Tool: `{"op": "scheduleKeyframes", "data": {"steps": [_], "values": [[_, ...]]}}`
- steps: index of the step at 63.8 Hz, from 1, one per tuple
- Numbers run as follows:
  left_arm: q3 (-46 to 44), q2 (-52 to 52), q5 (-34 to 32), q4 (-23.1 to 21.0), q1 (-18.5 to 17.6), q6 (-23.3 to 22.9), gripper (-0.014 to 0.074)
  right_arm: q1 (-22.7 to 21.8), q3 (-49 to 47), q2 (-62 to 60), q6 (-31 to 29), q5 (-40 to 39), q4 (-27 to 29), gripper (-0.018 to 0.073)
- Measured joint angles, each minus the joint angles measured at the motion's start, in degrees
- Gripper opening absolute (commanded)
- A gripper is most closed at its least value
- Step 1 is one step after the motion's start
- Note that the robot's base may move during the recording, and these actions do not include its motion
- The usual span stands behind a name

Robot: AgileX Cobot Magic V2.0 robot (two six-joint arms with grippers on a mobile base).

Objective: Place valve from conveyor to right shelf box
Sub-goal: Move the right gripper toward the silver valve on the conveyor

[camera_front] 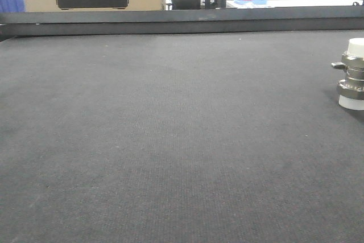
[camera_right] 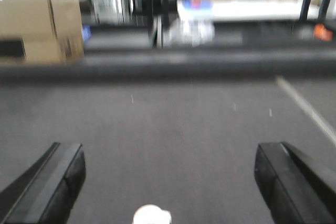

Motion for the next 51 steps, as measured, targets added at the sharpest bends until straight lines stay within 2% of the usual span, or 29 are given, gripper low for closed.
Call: {"op": "scheduleKeyframes", "data": {"steps": [18,31,40,51], "values": [[-0.35,0.12,0.34,-0.11,-1.09,0.00,0.0599,2.68,-21.96,21.98,-6.35,24.73,-0.09,0.0558],[-0.47,0.12,0.34,-0.11,-1.09,0.00,0.0599,5.51,-32.21,34.81,-7.59,38.45,-0.09,0.0558],[-0.47,0.12,0.34,-0.11,-1.09,0.00,0.0599,5.62,-34.18,42.01,-7.67,42.20,-0.09,0.0558],[-0.47,0.12,0.34,-0.11,-1.09,0.00,0.0599,3.87,-34.30,48.83,-7.67,42.78,-0.09,0.0558]]}}
